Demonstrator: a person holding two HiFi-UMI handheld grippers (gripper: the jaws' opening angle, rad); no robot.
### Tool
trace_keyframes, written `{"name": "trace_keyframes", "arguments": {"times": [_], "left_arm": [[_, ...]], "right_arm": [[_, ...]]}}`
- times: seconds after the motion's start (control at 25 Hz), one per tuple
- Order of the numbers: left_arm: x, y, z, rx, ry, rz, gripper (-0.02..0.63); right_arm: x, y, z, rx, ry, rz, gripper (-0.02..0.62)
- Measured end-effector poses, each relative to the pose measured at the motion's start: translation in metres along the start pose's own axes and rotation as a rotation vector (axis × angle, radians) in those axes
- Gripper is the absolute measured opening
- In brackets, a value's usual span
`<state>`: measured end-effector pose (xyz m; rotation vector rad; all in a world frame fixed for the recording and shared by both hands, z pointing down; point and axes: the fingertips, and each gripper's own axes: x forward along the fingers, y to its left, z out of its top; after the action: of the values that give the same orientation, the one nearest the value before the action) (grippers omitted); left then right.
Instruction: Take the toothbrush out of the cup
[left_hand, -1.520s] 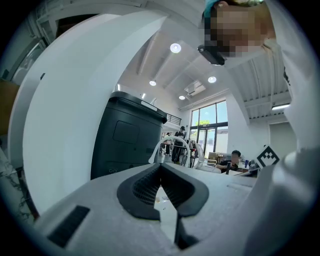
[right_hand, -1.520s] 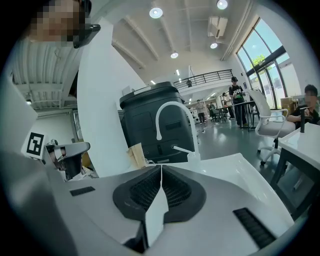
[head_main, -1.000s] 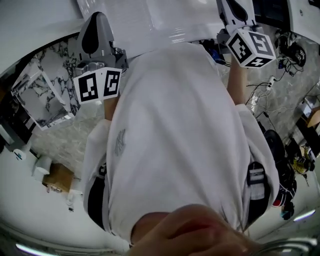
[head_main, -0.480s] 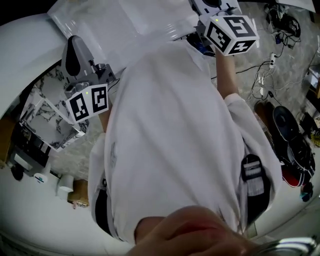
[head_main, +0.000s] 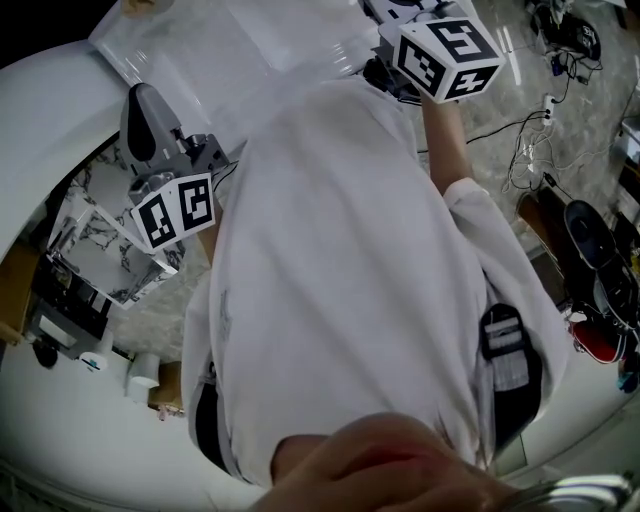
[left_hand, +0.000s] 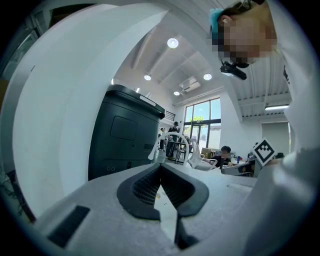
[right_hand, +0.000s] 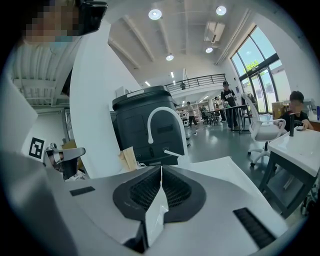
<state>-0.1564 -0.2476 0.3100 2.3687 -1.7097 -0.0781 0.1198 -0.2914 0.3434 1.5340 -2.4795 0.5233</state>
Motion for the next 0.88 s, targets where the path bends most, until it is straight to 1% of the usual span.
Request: {"name": "trace_keyframes", "arguments": {"times": [0.32,0.76,0.88], "left_arm": [[-0.003,0.003,0.0,-0.007,-0.006,0.005,0.015],[0.0,0.012,-0.001,-0.004,-0.007,0.039,0.017],[0.002,0.012,0.001,0.007,-0.013,0.046,0.017]], "right_arm": [[-0.006,0.004,-0.002,-0.003,0.005,-0.008,0.015],[0.0,0.0,-0.002,-0.005,0.019,-0.005,0.015],[0.002,-0.001,-0.001,-0.004,0.019,0.003,0.015]]}}
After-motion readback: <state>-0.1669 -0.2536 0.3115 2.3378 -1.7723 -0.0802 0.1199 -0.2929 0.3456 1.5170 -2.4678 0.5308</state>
